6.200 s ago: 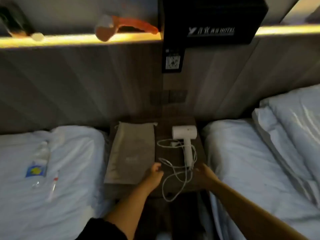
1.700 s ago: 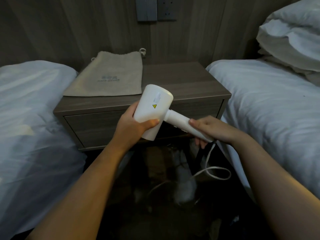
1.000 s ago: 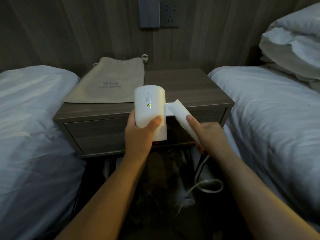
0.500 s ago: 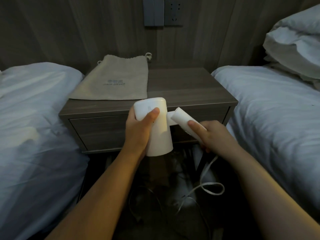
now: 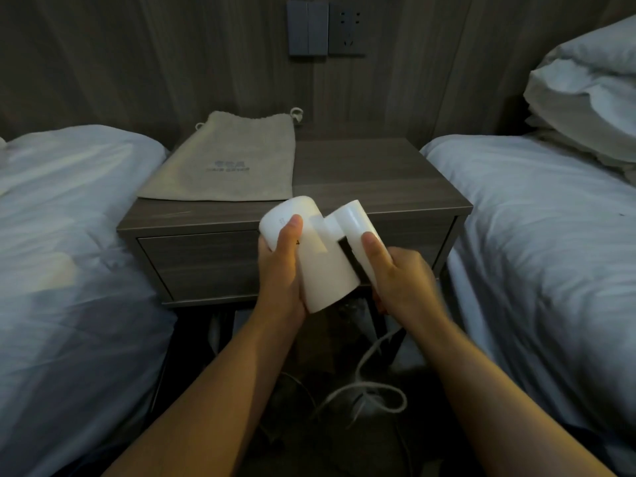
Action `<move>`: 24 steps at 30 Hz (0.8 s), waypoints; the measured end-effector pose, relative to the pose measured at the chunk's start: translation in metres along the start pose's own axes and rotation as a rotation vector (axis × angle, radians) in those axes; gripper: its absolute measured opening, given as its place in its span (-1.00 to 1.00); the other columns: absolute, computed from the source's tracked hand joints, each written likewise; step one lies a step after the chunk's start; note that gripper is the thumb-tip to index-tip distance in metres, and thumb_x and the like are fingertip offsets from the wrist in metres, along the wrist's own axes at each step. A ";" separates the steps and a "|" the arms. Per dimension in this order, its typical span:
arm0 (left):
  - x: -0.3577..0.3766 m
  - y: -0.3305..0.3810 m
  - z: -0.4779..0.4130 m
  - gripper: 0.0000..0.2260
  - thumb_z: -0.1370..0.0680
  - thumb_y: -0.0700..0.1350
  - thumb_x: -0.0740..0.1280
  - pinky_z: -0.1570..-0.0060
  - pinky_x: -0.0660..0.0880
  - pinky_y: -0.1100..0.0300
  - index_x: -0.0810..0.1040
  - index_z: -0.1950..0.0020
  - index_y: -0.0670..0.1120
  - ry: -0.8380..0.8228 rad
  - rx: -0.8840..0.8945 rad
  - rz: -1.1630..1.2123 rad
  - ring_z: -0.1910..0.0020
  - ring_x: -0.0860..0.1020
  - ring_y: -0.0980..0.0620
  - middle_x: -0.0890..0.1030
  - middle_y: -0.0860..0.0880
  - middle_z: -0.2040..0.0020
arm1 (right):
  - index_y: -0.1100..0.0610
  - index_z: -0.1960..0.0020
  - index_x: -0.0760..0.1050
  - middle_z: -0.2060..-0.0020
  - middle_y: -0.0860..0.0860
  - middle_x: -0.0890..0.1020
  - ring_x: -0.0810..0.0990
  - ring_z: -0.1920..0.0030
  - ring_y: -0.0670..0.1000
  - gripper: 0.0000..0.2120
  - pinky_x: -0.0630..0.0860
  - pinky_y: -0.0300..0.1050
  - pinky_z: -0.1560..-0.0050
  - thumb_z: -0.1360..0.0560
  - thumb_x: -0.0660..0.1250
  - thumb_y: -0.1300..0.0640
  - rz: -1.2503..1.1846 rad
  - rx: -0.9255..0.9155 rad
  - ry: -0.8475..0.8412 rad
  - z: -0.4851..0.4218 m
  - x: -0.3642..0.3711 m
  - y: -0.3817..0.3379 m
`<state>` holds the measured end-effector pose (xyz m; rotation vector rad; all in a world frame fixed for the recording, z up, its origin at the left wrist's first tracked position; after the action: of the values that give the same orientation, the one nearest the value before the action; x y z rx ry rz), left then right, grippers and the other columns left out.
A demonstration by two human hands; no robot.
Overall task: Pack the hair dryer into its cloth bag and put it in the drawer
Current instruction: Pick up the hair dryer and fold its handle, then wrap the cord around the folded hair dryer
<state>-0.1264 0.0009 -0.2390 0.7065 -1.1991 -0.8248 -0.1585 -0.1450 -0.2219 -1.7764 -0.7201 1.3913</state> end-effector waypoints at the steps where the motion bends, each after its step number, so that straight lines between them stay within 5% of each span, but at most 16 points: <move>1: -0.001 -0.001 0.000 -0.23 -0.24 0.23 0.44 0.04 0.59 -0.14 0.30 -0.39 0.08 -0.018 0.008 -0.008 -0.09 0.61 -0.14 0.58 -0.14 -0.19 | 0.14 0.28 0.52 0.39 0.09 0.60 0.61 0.32 0.13 -0.35 0.60 0.18 0.17 -0.40 0.00 -0.41 0.007 -0.003 -0.010 -0.001 -0.002 0.001; 3: -0.001 0.002 0.001 -0.28 -0.30 0.20 0.44 0.00 0.58 -0.13 0.29 -0.39 0.06 -0.071 0.017 -0.080 -0.11 0.60 -0.12 0.57 -0.13 -0.20 | 0.14 0.27 0.54 0.39 0.09 0.60 0.61 0.32 0.12 -0.38 0.60 0.18 0.17 -0.43 0.05 -0.38 0.012 0.006 -0.023 -0.003 -0.008 0.004; 6: -0.003 0.021 -0.001 -0.47 -0.43 0.10 0.39 0.05 0.55 0.08 0.32 -0.34 0.04 -0.140 0.095 -0.488 -0.07 0.56 0.01 0.52 -0.06 -0.22 | 0.11 0.43 0.43 0.50 0.03 0.51 0.53 0.39 0.11 -0.46 0.49 0.03 0.30 -0.43 0.16 -0.33 0.092 -0.003 0.034 -0.008 -0.027 0.004; 9: -0.007 0.042 -0.005 -0.36 -0.40 -0.02 0.46 0.03 0.47 0.24 0.26 -0.41 0.09 -0.227 0.320 -0.873 -0.09 0.50 0.14 0.45 0.08 -0.23 | 0.10 0.50 0.29 0.53 -0.01 0.40 0.43 0.38 0.09 -0.46 0.32 -0.05 0.34 -0.39 0.20 -0.32 0.338 -0.112 0.084 -0.012 -0.051 0.000; 13: -0.005 0.041 0.004 -0.22 -0.30 0.00 0.54 -0.22 0.37 0.18 0.25 -0.43 0.15 -0.514 0.386 -1.285 -0.25 0.37 0.19 0.36 0.12 -0.36 | 0.08 0.40 0.40 0.44 0.00 0.47 0.47 0.28 0.09 -0.45 0.37 -0.06 0.27 -0.32 0.11 -0.41 0.685 -0.216 -0.022 -0.008 -0.059 -0.003; 16: -0.005 0.028 0.007 -0.21 -0.25 0.01 0.57 -0.30 0.36 0.06 0.27 -0.40 0.16 -0.728 0.308 -1.496 -0.28 0.36 0.10 0.36 0.09 -0.35 | 0.09 0.32 0.50 0.39 0.02 0.56 0.51 0.27 0.07 -0.42 0.42 -0.07 0.28 -0.29 0.11 -0.43 0.694 -0.251 -0.067 -0.007 -0.058 -0.002; 20: -0.006 0.024 0.006 -0.22 -0.25 -0.01 0.58 -0.25 0.35 0.14 0.28 -0.38 0.13 -0.746 0.316 -1.605 -0.27 0.39 0.05 0.40 0.04 -0.31 | 0.10 0.42 0.43 0.49 -0.01 0.48 0.45 0.40 -0.05 -0.48 0.27 -0.14 0.43 -0.30 0.24 -0.37 0.622 -0.304 -0.106 -0.006 -0.056 -0.008; 24: -0.012 0.037 0.003 -0.36 -0.24 -0.04 0.59 -0.03 0.37 0.41 0.33 -0.15 0.32 -0.737 0.383 -1.410 -0.09 0.46 0.28 0.49 0.21 -0.15 | 0.11 0.35 0.57 0.43 0.03 0.60 0.55 0.33 0.01 -0.60 0.43 -0.06 0.26 -0.36 0.31 -0.23 0.350 -0.285 -0.082 -0.009 -0.061 -0.011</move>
<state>-0.1251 0.0305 -0.2141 1.7173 -1.4293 -2.1808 -0.1647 -0.1898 -0.1788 -2.1574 -0.7011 1.6648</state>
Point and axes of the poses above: each hand's wrist, its own z-axis away from the middle knuckle, its own x-axis out of the palm, y = z × x, the point moved 2 cm from there along -z, towards the middle knuckle
